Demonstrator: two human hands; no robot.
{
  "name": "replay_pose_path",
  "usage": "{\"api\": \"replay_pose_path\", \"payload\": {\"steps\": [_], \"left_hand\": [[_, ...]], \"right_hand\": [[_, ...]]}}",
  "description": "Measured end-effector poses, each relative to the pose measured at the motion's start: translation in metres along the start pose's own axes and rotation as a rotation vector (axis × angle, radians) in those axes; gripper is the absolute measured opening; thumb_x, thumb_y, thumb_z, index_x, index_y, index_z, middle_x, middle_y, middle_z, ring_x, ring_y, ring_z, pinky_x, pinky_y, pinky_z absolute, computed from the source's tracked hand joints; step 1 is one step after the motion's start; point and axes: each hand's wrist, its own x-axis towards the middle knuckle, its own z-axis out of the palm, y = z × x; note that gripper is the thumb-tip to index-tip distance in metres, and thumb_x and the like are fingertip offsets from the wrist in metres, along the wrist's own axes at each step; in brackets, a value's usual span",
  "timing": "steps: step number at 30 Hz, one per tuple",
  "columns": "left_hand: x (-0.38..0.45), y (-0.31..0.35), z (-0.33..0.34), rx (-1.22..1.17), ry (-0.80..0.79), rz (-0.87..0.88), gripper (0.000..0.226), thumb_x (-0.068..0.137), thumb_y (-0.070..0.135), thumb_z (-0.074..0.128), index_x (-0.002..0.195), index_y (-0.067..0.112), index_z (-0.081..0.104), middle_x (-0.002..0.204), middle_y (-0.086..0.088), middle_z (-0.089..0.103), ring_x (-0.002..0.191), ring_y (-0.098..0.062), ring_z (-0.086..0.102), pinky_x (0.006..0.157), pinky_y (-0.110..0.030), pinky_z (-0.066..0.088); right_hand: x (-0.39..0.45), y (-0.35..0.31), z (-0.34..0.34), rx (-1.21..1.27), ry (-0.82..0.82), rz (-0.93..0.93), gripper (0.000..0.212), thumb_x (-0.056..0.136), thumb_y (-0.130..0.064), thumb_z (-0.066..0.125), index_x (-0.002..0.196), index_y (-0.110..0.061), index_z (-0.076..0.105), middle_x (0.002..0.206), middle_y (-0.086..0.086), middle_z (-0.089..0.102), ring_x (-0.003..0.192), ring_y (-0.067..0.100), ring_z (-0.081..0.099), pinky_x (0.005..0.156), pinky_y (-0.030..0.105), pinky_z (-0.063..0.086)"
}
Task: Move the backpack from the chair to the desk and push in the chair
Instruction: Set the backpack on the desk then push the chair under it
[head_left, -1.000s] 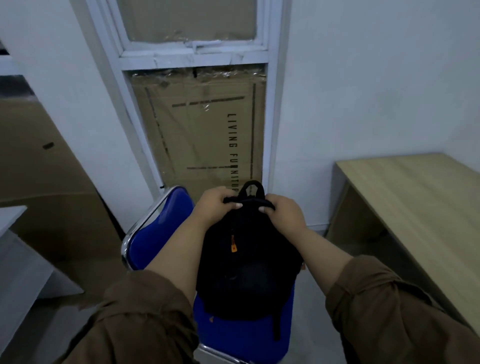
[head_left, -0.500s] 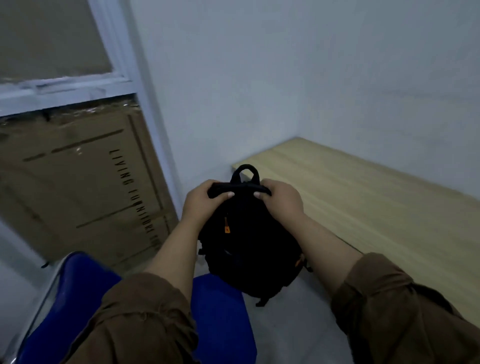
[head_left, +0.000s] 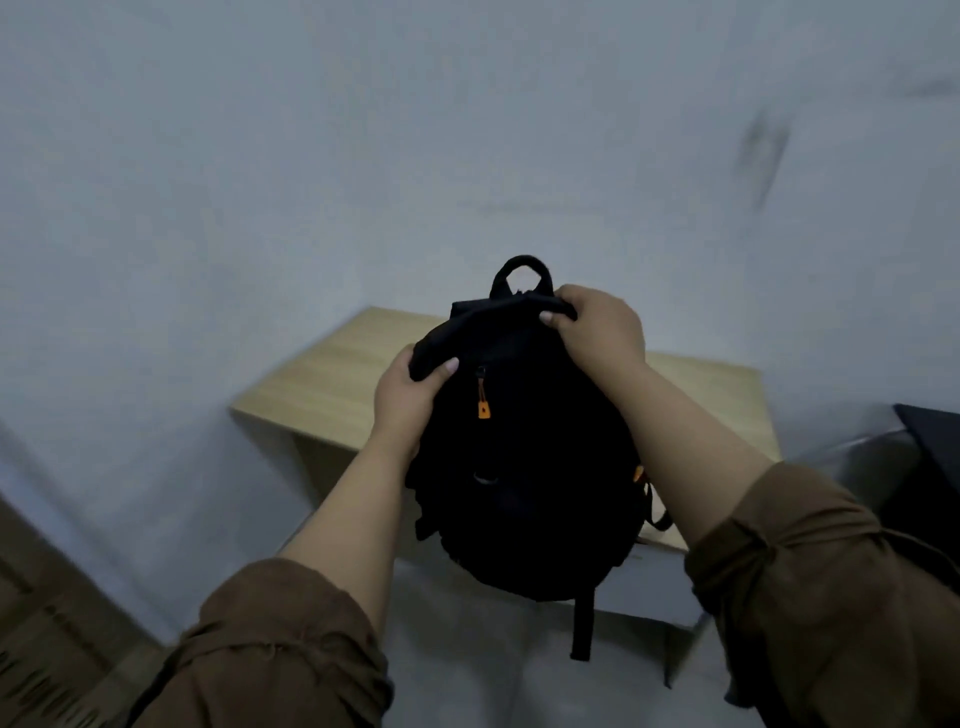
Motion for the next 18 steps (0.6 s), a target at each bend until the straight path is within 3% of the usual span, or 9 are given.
{"api": "replay_pose_path", "payload": {"steps": [8,13,15,18], "left_hand": [[0.075,0.029,0.158,-0.064,-0.097,0.090,0.023,0.082,0.032,0.069,0.103,0.030,0.063,0.100,0.010,0.070,0.099,-0.012,0.067,0.093,-0.036,0.053],[0.112,0.016,0.241,-0.019,-0.137,0.066,0.012,0.079,0.035,0.070,0.088,0.040,0.062,0.095,0.010,0.071,0.095,-0.015,0.068,0.093,-0.044,0.054],[0.123,0.006,0.260,0.010,-0.144,0.046,0.011,0.079,0.036,0.070,0.083,0.042,0.061,0.094,0.011,0.071,0.094,-0.015,0.068,0.091,-0.044,0.054],[0.145,-0.010,0.282,-0.003,-0.135,-0.003,0.011,0.079,0.035,0.070,0.085,0.041,0.062,0.097,0.008,0.071,0.096,-0.018,0.068,0.093,-0.046,0.054]], "right_hand": [[0.088,0.111,-0.083,-0.089,0.069,0.131,0.020,0.091,-0.033,0.055,0.099,-0.019,0.065,0.093,0.003,0.067,0.092,0.027,0.060,0.070,0.032,0.039],[0.117,0.195,-0.090,-0.003,0.055,0.238,0.025,0.088,-0.034,0.060,0.108,-0.019,0.061,0.105,0.005,0.068,0.099,0.027,0.061,0.073,0.030,0.039],[0.118,0.227,-0.084,0.078,0.060,0.316,0.036,0.084,-0.034,0.065,0.116,-0.020,0.055,0.115,0.004,0.064,0.104,0.026,0.060,0.079,0.031,0.043],[0.112,0.271,-0.070,0.199,0.132,0.485,0.063,0.068,-0.042,0.073,0.121,-0.023,0.044,0.122,0.003,0.056,0.105,0.025,0.061,0.090,0.044,0.051]]}}
